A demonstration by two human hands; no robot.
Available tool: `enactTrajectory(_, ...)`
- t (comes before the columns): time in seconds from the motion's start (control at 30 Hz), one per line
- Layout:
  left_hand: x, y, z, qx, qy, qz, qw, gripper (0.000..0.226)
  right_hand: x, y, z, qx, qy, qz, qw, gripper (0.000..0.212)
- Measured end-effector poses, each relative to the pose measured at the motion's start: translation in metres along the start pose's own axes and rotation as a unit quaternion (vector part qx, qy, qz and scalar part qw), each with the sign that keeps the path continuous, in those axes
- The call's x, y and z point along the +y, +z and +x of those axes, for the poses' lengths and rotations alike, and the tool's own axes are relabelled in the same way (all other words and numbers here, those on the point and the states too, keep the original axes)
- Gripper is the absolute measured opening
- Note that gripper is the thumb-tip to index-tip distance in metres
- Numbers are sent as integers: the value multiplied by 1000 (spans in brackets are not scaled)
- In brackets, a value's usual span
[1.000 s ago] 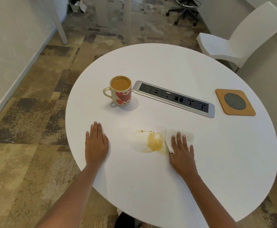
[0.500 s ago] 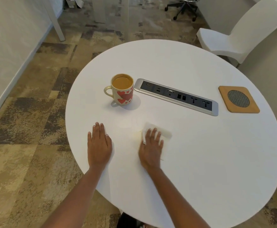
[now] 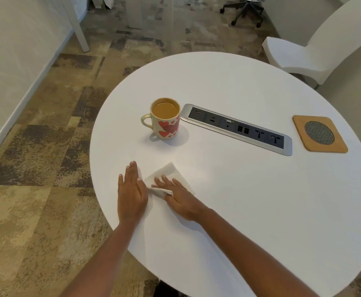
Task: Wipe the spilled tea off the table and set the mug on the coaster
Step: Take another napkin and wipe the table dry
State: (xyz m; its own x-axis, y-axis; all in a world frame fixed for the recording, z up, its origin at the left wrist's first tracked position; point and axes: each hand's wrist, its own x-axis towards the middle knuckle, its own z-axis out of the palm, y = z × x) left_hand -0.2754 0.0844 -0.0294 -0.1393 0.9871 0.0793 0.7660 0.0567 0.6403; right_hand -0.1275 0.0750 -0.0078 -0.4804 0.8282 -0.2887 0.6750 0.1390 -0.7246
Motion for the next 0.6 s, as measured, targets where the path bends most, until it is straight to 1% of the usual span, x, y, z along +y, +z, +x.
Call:
enactTrajectory(0.1, -1, 0, 0, -1, 4, 7, 1000, 56, 9, -16, -12, -55, 33, 12, 998, 43)
enactTrajectory(0.2, -2, 0, -1, -1, 12, 14, 1000, 56, 13, -29, -27, -72, 41, 20, 996, 40)
enactTrajectory(0.27, -1, 0, -1, 0, 13, 15, 1000, 56, 16, -39, -38, -86, 39, 17, 995, 43)
enactTrajectory(0.4, -1, 1, -1, -2, 12, 20, 1000, 57, 25, -61, -58, -100, 72, -21, 992, 32)
enactTrajectory(0.47, -1, 1, -1, -2, 12, 21, 1000, 57, 28, -80, -65, -97, 99, -71, 988, 34)
enactTrajectory(0.5, -1, 0, -1, -3, 12, 22, 1000, 57, 30, -91, -68, -85, 112, -88, 986, 37)
enactTrajectory(0.53, -1, 0, -1, -4, 12, 24, 1000, 57, 32, -103, -71, -58, 135, -76, 986, 39)
enactTrajectory(0.57, -1, 0, -1, -4, 12, 26, 1000, 57, 34, -115, -75, -9, 164, -23, 986, 35)
enactTrajectory(0.6, -1, 0, -1, -4, 13, 29, 999, 57, 38, -125, -78, 65, 190, 66, 977, 30)
